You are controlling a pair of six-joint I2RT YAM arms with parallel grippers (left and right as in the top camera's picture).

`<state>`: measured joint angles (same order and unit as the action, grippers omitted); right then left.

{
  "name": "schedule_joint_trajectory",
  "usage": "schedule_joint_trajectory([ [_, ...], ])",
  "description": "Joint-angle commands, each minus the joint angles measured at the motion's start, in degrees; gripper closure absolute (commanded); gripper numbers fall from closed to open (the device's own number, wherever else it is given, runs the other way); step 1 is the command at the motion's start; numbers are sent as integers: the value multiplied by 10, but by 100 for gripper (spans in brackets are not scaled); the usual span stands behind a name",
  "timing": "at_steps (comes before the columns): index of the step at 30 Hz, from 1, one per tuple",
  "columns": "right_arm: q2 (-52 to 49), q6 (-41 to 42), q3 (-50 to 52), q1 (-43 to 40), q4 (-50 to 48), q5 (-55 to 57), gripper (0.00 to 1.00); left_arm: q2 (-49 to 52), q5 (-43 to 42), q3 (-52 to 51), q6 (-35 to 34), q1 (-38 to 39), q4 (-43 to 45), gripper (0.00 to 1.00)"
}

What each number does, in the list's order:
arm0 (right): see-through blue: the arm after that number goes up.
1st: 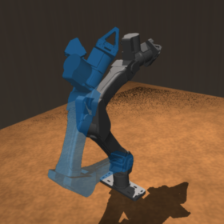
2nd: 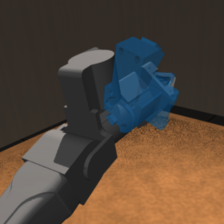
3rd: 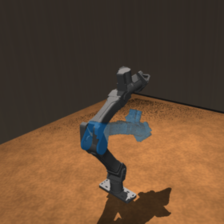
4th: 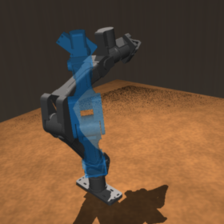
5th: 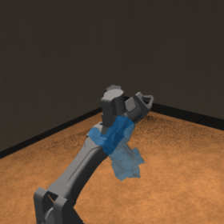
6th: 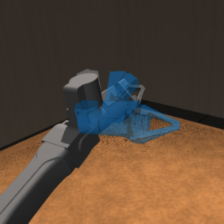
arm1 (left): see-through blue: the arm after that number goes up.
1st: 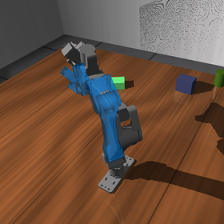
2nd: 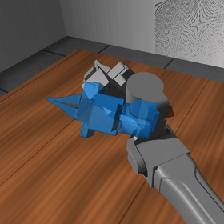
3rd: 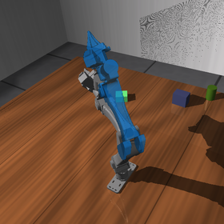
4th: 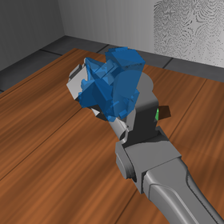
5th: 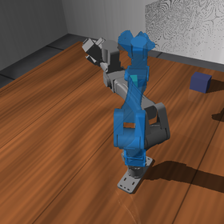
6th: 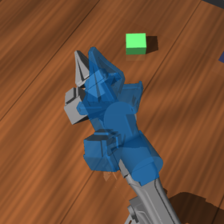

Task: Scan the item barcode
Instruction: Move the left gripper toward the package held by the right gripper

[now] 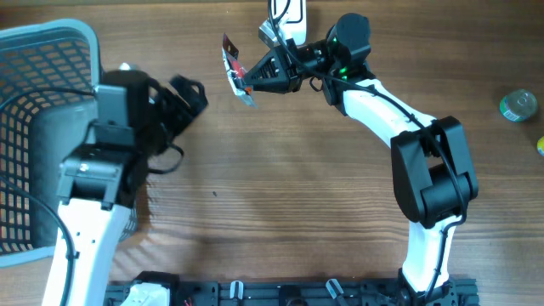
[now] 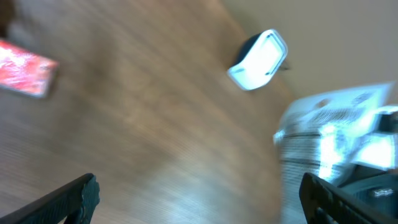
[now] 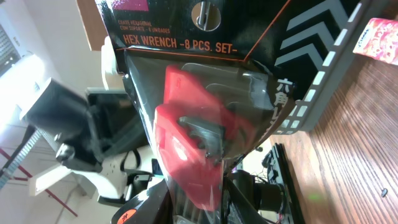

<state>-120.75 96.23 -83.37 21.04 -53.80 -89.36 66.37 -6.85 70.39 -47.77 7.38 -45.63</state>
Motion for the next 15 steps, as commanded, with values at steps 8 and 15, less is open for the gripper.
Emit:
schedule_joint_trajectory([
  [8,2,3,-6,-4,8,-35,77,41,-297,1,-4,-117,105,0],
  [15,2,14,-6,-4,8,-35,77,144,-399,1,59,-125,125,0],
])
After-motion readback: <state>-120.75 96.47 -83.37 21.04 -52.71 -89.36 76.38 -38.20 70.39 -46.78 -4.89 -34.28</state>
